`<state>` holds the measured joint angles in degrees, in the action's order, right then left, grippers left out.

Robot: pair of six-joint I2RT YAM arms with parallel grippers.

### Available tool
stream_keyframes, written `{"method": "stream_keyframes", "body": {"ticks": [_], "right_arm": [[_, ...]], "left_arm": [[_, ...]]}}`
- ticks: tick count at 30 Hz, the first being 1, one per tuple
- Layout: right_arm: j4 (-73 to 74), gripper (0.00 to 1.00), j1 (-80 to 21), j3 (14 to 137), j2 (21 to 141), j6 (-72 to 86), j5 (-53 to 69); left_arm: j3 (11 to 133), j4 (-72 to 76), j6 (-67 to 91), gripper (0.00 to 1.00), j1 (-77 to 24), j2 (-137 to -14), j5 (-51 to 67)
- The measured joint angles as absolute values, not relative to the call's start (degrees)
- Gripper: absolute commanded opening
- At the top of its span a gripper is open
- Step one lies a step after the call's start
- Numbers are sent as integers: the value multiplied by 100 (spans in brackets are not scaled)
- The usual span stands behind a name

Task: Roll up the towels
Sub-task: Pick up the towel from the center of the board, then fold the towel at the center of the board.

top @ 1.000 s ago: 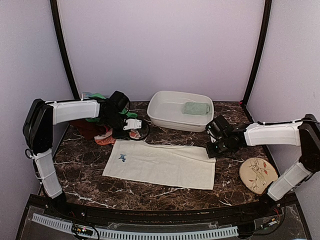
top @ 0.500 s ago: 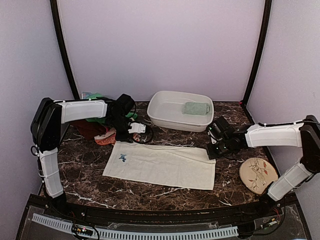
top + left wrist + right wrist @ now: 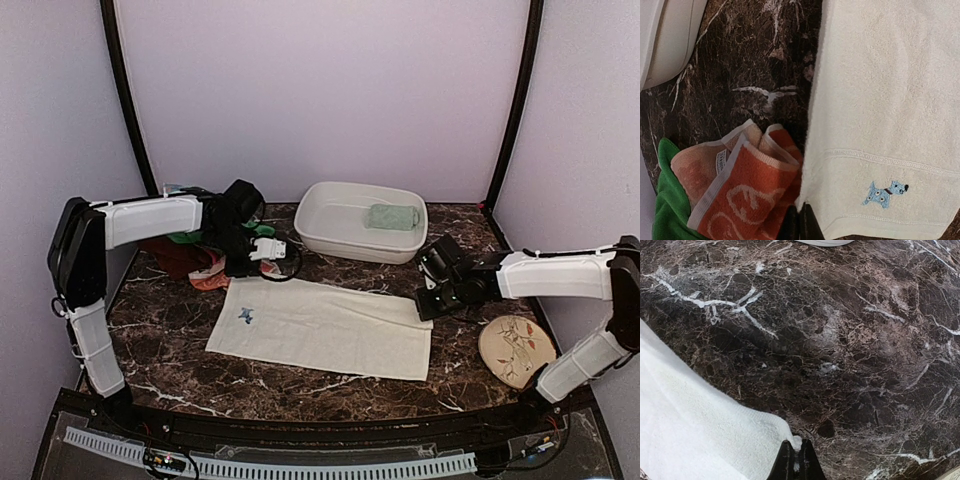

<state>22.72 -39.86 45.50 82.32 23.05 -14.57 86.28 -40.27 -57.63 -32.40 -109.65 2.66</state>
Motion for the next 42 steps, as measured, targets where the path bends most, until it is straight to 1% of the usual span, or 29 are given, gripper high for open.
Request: {"method": "stream_keyframes", "body": {"ticks": [4, 10, 12, 18, 27, 28, 31, 33, 37, 39, 42], "right_arm": [[2307, 0, -4108, 4473, 8136, 2379, -1466], [2506, 0, -4515, 4268, 7942, 2639, -1553], [2648, 0, -4624, 4200, 7756, 2753, -1570], [3002, 0, -4842, 4276, 7435, 3122, -1726], [3343, 0, -5848, 4185, 7494, 4027, -1988], [3361, 4, -5931, 4176, 7535, 4115, -2034], [3446, 15, -6198, 4174, 7662, 4353, -2187], [3524, 30, -6407, 4174, 7717, 4493, -2296], [3824, 49, -6814, 4178, 7760, 4821, -2469], [3964, 59, -6976, 4180, 7758, 4967, -2506], [4150, 67, -7144, 4178, 7695, 5192, -2515]], "left_arm": [[8128, -3994, -5623, 0, -3253, -10309, 259], [6694, -3461, -5240, 0, -3385, -9032, 200], [6394, -3365, -5144, 0, -3452, -8812, 204], [5961, -3277, -4816, 0, -3496, -8641, 276], [5332, -3218, -4473, 0, -3496, -8525, 515], [5301, -3218, -4445, 1, -3496, -8525, 539], [5210, -3214, -4346, 8, -3498, -8523, 628], [5155, -3218, -4285, 13, -3498, -8514, 685], [5030, -3308, -4222, 23, -3498, -8425, 823], [4991, -3395, -4198, 30, -3498, -8329, 934], [4987, -3562, -4180, 44, -3498, -8213, 1103]]}}
